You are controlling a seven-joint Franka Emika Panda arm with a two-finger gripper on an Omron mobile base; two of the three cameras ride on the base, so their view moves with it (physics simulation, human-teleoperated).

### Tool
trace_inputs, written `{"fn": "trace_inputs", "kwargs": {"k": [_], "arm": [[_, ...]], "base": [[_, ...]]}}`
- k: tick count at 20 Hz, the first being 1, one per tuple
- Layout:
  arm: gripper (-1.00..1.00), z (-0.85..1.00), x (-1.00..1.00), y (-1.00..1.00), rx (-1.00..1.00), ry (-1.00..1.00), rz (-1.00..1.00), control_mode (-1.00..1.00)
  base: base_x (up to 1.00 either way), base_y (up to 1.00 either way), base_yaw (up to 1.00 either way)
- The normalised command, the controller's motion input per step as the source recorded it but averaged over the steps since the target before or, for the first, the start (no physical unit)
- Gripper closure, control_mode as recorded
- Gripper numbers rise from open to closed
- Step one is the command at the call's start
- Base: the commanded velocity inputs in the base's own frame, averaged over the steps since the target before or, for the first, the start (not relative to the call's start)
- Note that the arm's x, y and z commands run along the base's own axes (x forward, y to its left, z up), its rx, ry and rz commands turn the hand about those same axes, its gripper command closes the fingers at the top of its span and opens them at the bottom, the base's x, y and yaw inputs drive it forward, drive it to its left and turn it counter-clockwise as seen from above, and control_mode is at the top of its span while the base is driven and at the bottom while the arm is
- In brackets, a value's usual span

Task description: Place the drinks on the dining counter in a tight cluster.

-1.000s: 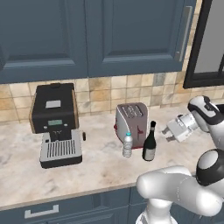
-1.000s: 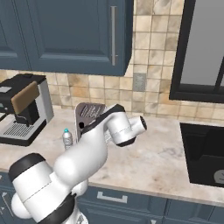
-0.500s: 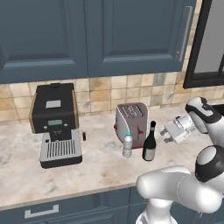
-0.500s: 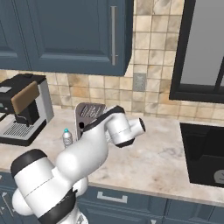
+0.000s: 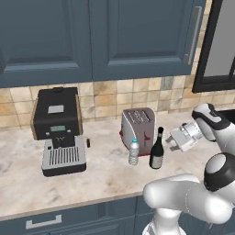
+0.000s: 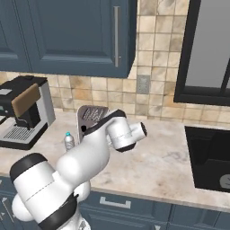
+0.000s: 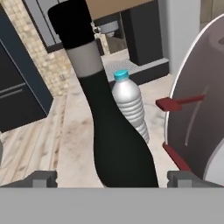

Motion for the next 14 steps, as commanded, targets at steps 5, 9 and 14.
{"fn": "trace_inputs", "kwargs": {"k": [5,9,14], "arm": [[-1.0,0.0,0.03,0.11,0.0,0.0,0.0,-1.0],[-1.0,0.0,0.0,0.15,0.0,0.0,0.0,-1.0],[-1.0,0.0,0.0,0.13,0.0,0.0,0.0,-1.0]], "base": [[0.0,0.0,0.0],[0.0,0.0,0.0],[0.0,0.0,0.0]]}}
